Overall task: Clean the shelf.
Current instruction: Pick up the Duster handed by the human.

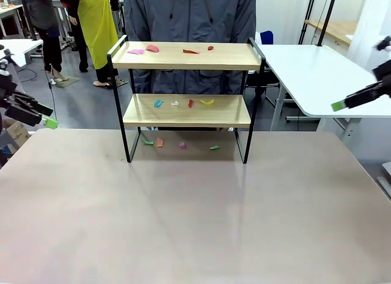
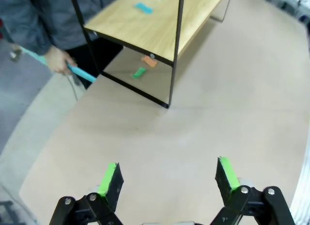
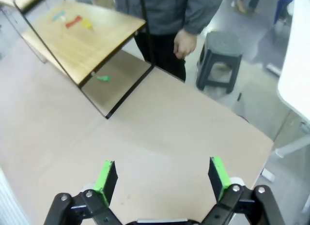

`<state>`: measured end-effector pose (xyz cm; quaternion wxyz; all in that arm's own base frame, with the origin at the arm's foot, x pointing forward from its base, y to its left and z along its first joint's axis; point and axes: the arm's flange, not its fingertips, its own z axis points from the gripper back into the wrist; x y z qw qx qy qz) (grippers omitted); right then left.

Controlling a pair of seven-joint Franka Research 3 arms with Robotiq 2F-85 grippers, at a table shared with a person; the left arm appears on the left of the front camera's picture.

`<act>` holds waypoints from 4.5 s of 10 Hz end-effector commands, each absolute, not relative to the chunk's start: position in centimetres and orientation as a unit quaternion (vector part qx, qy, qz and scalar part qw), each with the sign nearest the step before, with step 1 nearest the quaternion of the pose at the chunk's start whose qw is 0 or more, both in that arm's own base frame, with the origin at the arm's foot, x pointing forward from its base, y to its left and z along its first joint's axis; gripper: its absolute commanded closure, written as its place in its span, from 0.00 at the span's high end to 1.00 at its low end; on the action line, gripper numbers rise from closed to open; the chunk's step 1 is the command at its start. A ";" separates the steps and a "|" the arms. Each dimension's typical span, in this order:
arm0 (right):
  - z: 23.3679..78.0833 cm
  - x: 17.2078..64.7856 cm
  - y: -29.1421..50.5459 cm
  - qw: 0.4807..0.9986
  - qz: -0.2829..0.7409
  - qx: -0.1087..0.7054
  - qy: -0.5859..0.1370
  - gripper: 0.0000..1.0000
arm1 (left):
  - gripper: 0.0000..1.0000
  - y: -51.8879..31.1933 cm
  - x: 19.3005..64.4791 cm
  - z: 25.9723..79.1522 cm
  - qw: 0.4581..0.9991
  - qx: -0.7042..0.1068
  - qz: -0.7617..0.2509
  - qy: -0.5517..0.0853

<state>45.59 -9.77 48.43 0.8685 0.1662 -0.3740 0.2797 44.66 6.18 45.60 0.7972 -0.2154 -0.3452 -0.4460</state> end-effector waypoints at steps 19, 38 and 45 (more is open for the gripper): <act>40.2 51.5 -22.4 0.714 0.290 0.382 -0.511 1.00 | 1.00 12.3 50.3 40.9 0.641 -0.357 -0.451 -0.509; 40.2 51.5 -22.4 0.714 0.290 0.382 -0.511 1.00 | 1.00 12.3 50.3 40.9 0.641 -0.357 -0.451 -0.509; 40.2 51.5 -22.4 0.714 0.290 0.382 -0.511 1.00 | 1.00 11.7 47.4 50.5 0.771 -0.270 -0.333 -0.471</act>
